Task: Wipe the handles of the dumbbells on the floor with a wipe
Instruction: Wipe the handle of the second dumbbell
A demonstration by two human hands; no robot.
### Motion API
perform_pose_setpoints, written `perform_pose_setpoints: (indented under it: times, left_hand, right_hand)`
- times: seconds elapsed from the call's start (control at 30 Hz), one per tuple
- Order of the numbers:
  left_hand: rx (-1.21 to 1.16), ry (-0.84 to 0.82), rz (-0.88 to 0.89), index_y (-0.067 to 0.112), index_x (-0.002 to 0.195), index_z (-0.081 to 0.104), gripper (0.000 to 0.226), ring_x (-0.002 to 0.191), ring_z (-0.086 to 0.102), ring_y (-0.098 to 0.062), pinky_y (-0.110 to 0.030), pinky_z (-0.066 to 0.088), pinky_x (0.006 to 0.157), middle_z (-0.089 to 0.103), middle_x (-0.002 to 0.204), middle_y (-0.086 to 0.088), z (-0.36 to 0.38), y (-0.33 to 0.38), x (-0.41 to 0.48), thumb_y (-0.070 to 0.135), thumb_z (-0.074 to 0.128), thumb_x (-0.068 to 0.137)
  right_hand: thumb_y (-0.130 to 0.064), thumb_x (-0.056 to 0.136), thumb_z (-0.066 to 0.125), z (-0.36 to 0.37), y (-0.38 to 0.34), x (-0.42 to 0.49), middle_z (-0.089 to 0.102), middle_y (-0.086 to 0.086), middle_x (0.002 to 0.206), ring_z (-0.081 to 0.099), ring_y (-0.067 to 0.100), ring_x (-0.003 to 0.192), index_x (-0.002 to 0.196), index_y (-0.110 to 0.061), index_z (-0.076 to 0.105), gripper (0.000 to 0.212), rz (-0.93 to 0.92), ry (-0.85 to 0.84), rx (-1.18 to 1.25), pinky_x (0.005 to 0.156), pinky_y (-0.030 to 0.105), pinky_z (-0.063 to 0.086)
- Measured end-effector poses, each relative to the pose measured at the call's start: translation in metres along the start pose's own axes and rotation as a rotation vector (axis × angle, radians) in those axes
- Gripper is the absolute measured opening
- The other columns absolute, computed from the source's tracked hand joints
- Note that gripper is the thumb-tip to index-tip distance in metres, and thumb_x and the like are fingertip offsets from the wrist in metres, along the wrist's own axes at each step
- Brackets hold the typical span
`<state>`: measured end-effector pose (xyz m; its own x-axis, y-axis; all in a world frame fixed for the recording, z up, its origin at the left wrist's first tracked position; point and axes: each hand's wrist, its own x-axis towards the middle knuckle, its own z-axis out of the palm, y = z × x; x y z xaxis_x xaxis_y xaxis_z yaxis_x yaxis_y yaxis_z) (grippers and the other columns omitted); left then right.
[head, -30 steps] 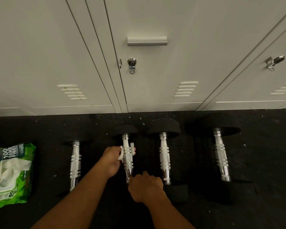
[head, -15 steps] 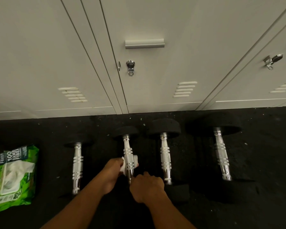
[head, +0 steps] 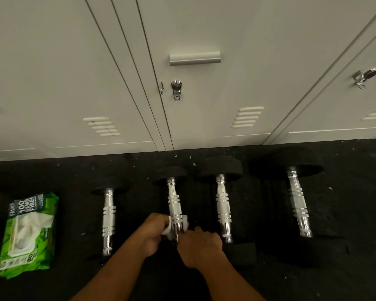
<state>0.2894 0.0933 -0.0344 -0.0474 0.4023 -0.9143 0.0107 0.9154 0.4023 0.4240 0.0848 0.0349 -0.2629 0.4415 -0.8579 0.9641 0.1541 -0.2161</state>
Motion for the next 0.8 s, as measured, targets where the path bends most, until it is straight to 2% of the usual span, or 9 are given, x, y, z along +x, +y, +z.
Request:
perform_pose_setpoints:
  times: [0.07, 0.13, 0.2, 0.3, 0.37, 0.47, 0.53, 0.63, 0.8]
  left_hand:
    - [-0.081, 0.024, -0.006, -0.004, 0.088, 0.074, 0.037, 0.072, 0.067, -0.026, -0.029, 0.05, 0.064, 0.073, 0.089, -0.023, 0.001, 0.011, 0.004, -0.001, 0.037, 0.088]
    - [-0.188, 0.034, -0.008, -0.005, 0.091, 0.071, 0.038, 0.073, 0.069, -0.026, -0.032, 0.053, 0.066, 0.074, 0.084, -0.019, 0.003, 0.025, 0.006, -0.003, 0.033, 0.091]
    - [-0.275, 0.036, -0.004, -0.01, 0.1, 0.067, 0.038, 0.083, 0.069, -0.03, -0.037, 0.054, 0.074, 0.073, 0.092, -0.022, 0.004, 0.038, 0.005, -0.005, 0.03, 0.091]
    - [-0.363, 0.042, 0.001, -0.013, 0.103, 0.061, 0.037, 0.088, 0.067, -0.033, -0.042, 0.054, 0.08, 0.07, 0.1, -0.025, 0.003, 0.052, 0.005, -0.005, 0.026, 0.093]
    - [-0.373, 0.059, 0.021, -0.013, 0.106, 0.059, 0.036, 0.097, 0.066, -0.037, -0.045, 0.053, 0.083, 0.068, 0.107, -0.026, 0.001, 0.059, 0.008, -0.005, 0.027, 0.093]
    - [-0.357, 0.11, 0.058, -0.012, 0.113, 0.06, 0.035, 0.113, 0.06, -0.042, -0.051, 0.048, 0.095, 0.064, 0.117, -0.029, -0.003, 0.061, 0.015, -0.002, 0.034, 0.092]
    - [-0.329, 0.12, 0.076, -0.009, 0.112, 0.062, 0.035, 0.112, 0.062, -0.039, -0.049, 0.047, 0.098, 0.066, 0.114, -0.027, -0.001, 0.059, 0.015, 0.001, 0.034, 0.094]
    - [-0.258, 0.075, 0.132, 0.0, 0.107, 0.069, 0.039, 0.103, 0.067, -0.029, -0.041, 0.05, 0.094, 0.073, 0.102, -0.019, 0.006, 0.052, 0.005, 0.007, 0.032, 0.097]
    - [-0.043, -0.037, 0.142, 0.005, 0.1, 0.072, 0.038, 0.087, 0.069, -0.026, -0.033, 0.052, 0.077, 0.074, 0.094, -0.017, 0.004, 0.019, -0.014, 0.014, 0.035, 0.099]
  right_hand:
    - [-0.031, 0.1, 0.033, -0.001, 0.0, 0.0, 0.045, 0.016, 0.137, 0.048, 0.035, 0.123, 0.136, -0.016, 0.045, 0.041, -0.006, 0.001, 0.013, 0.099, 0.049, 0.037]
    - [-0.031, 0.1, 0.032, -0.001, 0.0, -0.001, 0.046, 0.016, 0.136, 0.049, 0.034, 0.121, 0.135, -0.016, 0.046, 0.041, -0.016, -0.001, 0.004, 0.097, 0.048, 0.038]
    - [-0.03, 0.1, 0.033, -0.001, 0.001, -0.001, 0.046, 0.016, 0.136, 0.049, 0.034, 0.121, 0.135, -0.015, 0.046, 0.04, -0.024, -0.002, -0.012, 0.096, 0.048, 0.039]
    - [-0.03, 0.1, 0.034, -0.002, 0.001, -0.001, 0.045, 0.017, 0.136, 0.048, 0.035, 0.123, 0.137, -0.015, 0.045, 0.041, -0.034, -0.005, -0.024, 0.097, 0.048, 0.039]
    - [-0.03, 0.1, 0.034, -0.002, 0.001, -0.001, 0.045, 0.016, 0.137, 0.048, 0.035, 0.122, 0.137, -0.015, 0.044, 0.041, -0.031, -0.005, -0.024, 0.097, 0.049, 0.039]
    - [-0.028, 0.099, 0.036, -0.002, 0.0, -0.001, 0.045, 0.016, 0.137, 0.048, 0.035, 0.122, 0.137, -0.015, 0.045, 0.041, -0.029, -0.007, -0.023, 0.097, 0.049, 0.039]
    - [-0.028, 0.099, 0.037, -0.002, 0.0, -0.002, 0.045, 0.016, 0.137, 0.048, 0.035, 0.122, 0.136, -0.015, 0.045, 0.04, -0.028, -0.007, -0.02, 0.097, 0.049, 0.039]
    - [-0.027, 0.099, 0.037, -0.002, 0.0, -0.002, 0.046, 0.016, 0.137, 0.048, 0.035, 0.122, 0.135, -0.015, 0.046, 0.039, -0.024, -0.006, -0.022, 0.097, 0.049, 0.039]
    - [-0.03, 0.1, 0.034, -0.002, 0.0, -0.001, 0.045, 0.017, 0.137, 0.048, 0.035, 0.123, 0.136, -0.016, 0.045, 0.04, -0.021, 0.002, 0.003, 0.098, 0.048, 0.039]
